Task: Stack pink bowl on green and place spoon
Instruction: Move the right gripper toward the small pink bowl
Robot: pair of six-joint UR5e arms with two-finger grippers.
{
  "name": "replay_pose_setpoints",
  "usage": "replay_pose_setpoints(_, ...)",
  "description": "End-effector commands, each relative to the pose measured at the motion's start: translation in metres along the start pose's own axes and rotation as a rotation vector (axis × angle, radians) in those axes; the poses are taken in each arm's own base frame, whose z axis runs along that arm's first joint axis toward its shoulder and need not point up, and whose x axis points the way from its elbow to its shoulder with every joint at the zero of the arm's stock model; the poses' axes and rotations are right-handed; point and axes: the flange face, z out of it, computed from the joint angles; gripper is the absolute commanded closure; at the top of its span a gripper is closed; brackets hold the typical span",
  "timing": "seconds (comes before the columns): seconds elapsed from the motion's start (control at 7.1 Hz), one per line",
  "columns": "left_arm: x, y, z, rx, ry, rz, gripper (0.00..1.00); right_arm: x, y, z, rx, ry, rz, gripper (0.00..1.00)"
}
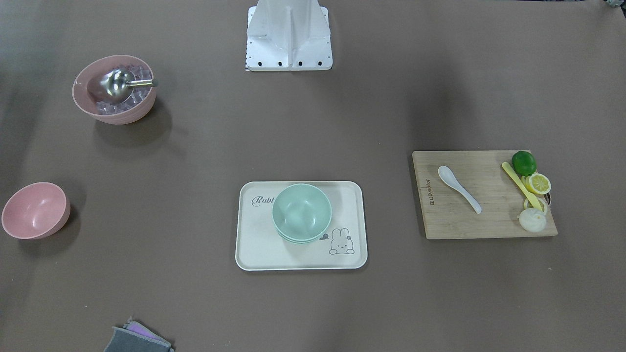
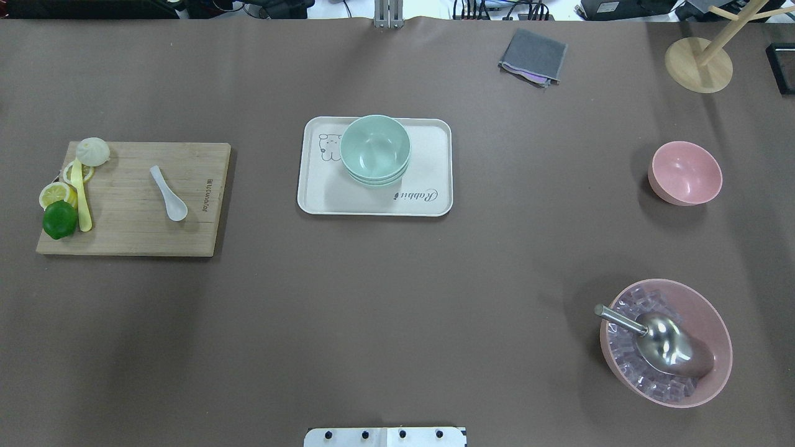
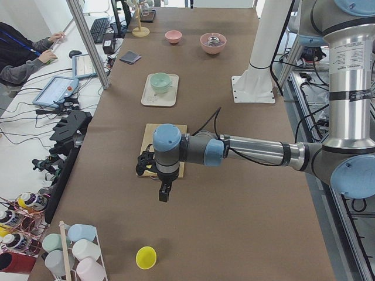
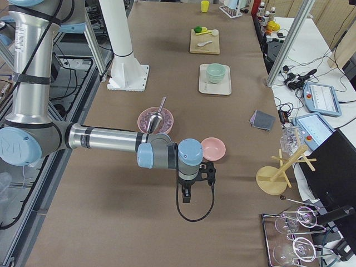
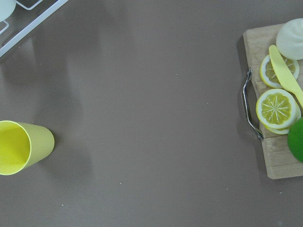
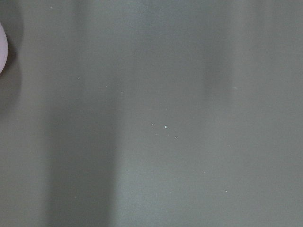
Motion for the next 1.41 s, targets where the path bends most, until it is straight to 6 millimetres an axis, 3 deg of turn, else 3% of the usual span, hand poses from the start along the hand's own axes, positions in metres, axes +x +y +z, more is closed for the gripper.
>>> replay_pose_setpoints(0.0, 0.004, -0.002, 0.002, -0.005, 0.000, 0.008, 0.01, 0.000, 0.000, 0.000, 0.002, 0.000, -0.002, 0.00)
replay_pose_setpoints(0.28, 0.008, -0.003, -0.003, 0.007, -0.001, 0.018, 0.01, -0.003, -0.002, -0.003, 0.008, 0.002, -0.009, 0.00)
replay_pose_setpoints(0.7, 0.022, -0.024, -0.020, 0.047, -0.002, 0.041, 0.01, -0.024, -0.017, -0.024, 0.235, -0.007, -0.214, 0.00)
replay_pose_setpoints(0.99, 0.049, -0.068, -0.053, 0.203, -0.018, 0.179, 0.01, -0.032, -0.019, -0.031, 0.308, -0.020, -0.255, 0.00)
replay_pose_setpoints(1.13, 0.052, -0.093, -0.057, 0.280, -0.015, 0.235, 0.01, -0.042, -0.037, -0.042, 0.331, -0.028, -0.222, 0.00)
replay_pose_setpoints(1.27, 0.050, -0.095, -0.054, 0.286, -0.008, 0.221, 0.01, -0.042, -0.036, -0.041, 0.330, -0.045, -0.190, 0.00)
